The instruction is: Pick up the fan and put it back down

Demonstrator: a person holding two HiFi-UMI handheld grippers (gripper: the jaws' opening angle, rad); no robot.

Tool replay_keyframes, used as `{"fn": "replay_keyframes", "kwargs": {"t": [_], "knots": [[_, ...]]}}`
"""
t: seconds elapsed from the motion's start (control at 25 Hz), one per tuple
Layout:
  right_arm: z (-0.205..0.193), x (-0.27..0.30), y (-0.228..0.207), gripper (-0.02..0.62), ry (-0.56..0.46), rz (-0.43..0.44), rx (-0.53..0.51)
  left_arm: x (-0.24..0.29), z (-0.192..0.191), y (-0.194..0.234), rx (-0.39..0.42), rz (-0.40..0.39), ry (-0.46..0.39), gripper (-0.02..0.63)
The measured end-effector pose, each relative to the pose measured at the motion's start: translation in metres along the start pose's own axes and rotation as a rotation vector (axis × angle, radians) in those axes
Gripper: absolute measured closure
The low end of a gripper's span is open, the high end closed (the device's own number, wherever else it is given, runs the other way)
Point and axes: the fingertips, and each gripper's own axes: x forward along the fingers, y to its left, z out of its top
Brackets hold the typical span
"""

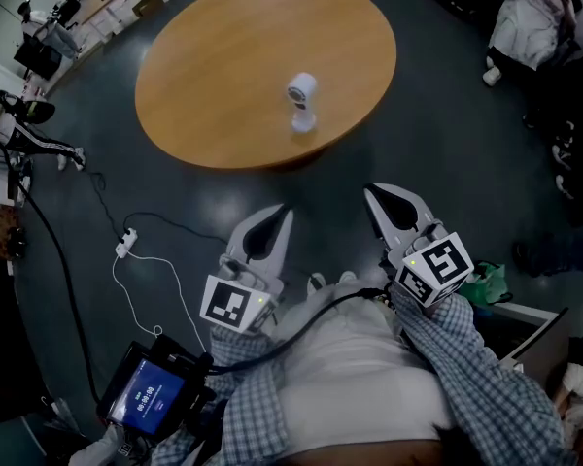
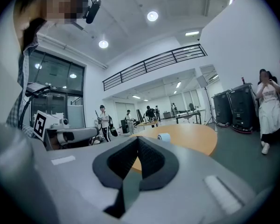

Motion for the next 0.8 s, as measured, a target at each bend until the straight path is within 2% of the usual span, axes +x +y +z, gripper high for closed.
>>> {"fn": "replay_keyframes", "kwargs": {"t": [0.16, 0.52, 0.8], "knots": [[0.001, 0.006, -0.010, 0.594, 0.006, -0.006, 0.021, 0.006, 0.003, 0.011, 0.002, 0.021, 0.012, 0.607], [-0.002, -0.028, -0.028, 0.594, 0.000, -0.006, 0.013, 0.006, 0.003, -0.019, 0.023, 0.062, 0.001, 0.607], [-0.004, -0.020, -0.044, 0.594, 0.023, 0.015, -0.007, 0.018, -0.001, -0.013, 0.025, 0.085, -0.010, 0.607]]}}
